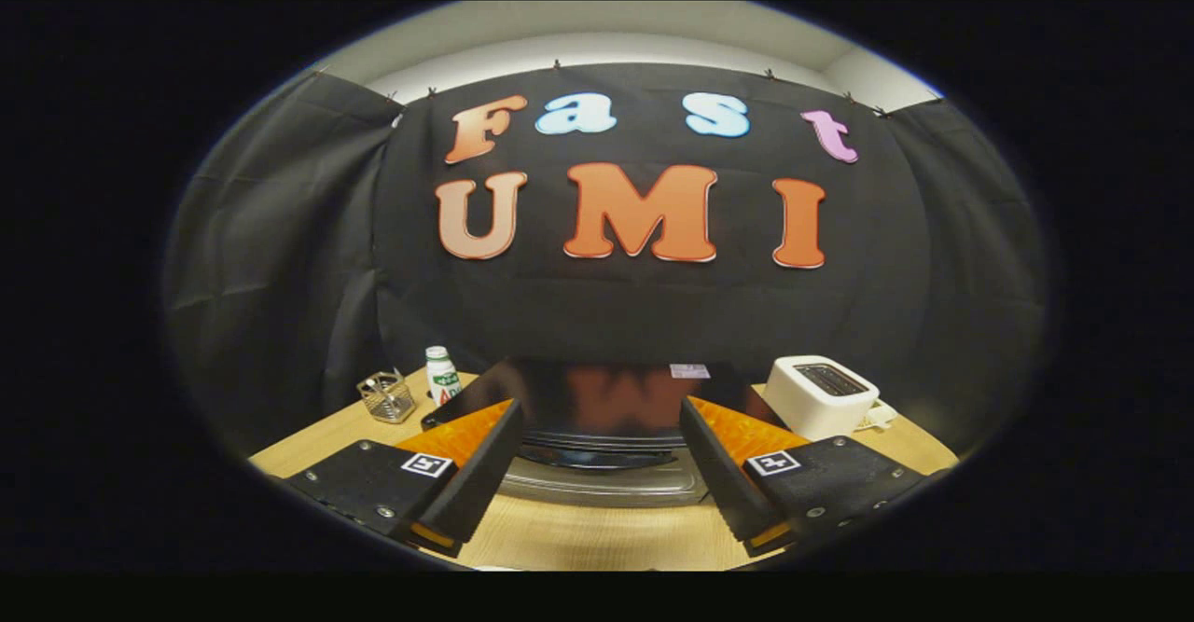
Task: Open the toaster oven, put the food inside, and close the toaster oven door.
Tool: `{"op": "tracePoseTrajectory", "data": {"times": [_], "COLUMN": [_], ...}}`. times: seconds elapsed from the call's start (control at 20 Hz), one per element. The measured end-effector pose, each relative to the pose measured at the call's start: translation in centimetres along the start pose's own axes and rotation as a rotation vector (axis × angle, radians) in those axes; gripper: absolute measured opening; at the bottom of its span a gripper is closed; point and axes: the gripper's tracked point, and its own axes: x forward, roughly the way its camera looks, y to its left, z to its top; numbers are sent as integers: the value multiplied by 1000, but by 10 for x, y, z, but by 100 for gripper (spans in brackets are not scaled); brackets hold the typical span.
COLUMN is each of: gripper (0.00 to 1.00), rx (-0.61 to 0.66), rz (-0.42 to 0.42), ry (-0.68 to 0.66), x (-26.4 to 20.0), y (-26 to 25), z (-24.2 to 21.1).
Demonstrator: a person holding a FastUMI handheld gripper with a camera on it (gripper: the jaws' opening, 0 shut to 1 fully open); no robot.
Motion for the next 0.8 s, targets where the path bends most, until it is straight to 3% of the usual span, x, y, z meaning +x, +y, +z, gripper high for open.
{"op": "tracePoseTrajectory", "data": {"times": [0.45,0.8], "gripper": [99,97], "rx": [34,9], "rz": [-12,11], "ry": [119,108], "x": [52,43], "y": [8,6], "z": [-44,-48]}}
